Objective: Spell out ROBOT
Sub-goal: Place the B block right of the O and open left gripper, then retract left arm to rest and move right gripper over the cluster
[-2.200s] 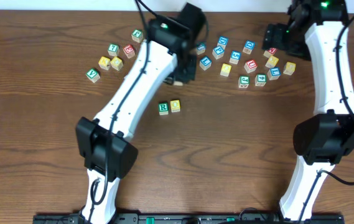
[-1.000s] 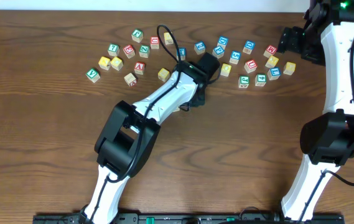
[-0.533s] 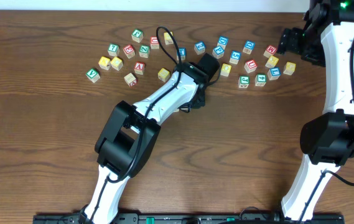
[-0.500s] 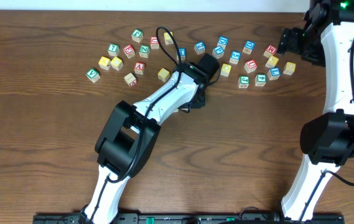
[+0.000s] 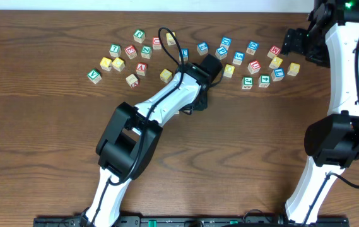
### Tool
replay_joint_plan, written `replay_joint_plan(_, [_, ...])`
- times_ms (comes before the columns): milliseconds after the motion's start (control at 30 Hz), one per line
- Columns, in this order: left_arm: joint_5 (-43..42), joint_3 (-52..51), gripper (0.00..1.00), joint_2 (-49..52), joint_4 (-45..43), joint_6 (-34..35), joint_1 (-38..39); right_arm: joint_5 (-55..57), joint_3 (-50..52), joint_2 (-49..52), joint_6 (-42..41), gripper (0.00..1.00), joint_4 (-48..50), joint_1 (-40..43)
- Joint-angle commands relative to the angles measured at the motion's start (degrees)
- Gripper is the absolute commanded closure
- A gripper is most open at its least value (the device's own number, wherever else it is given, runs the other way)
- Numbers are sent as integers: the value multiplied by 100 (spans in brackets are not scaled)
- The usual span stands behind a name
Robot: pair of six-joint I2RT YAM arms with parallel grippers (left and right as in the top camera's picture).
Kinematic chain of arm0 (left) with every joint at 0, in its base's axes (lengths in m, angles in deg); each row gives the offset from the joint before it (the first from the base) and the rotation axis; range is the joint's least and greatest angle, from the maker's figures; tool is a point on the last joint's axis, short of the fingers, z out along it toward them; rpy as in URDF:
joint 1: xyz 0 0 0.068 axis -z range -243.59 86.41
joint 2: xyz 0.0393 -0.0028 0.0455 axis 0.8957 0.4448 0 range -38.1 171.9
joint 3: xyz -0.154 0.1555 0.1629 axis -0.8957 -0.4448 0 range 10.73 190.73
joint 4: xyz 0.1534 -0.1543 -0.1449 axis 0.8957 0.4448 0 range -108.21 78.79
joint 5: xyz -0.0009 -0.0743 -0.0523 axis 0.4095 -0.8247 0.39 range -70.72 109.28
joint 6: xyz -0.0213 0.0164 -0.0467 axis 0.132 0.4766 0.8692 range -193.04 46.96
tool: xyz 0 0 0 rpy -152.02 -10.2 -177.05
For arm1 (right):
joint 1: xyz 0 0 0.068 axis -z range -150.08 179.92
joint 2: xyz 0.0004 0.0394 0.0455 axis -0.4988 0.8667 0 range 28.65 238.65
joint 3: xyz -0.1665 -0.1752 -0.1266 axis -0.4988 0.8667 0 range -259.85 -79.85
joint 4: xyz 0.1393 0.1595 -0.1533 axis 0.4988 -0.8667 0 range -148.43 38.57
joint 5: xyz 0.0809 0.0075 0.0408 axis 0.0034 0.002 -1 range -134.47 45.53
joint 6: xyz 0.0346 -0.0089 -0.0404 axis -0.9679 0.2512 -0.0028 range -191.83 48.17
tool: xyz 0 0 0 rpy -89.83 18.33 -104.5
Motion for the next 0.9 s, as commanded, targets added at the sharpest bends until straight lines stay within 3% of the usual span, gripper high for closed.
replay_joint_plan(0, [42,420,55,-566,114,-264,-162,20,-76,33,50,5,-22,13])
replay_joint_plan(400, [398,476,55,-2627,461,-758,-944,-586,-76,33,48,7,122,-195])
replay_joint_plan(867, [577,455,55,-2959,1451,-1115,-3014,-531,-22,81,-238,12,999,-1462])
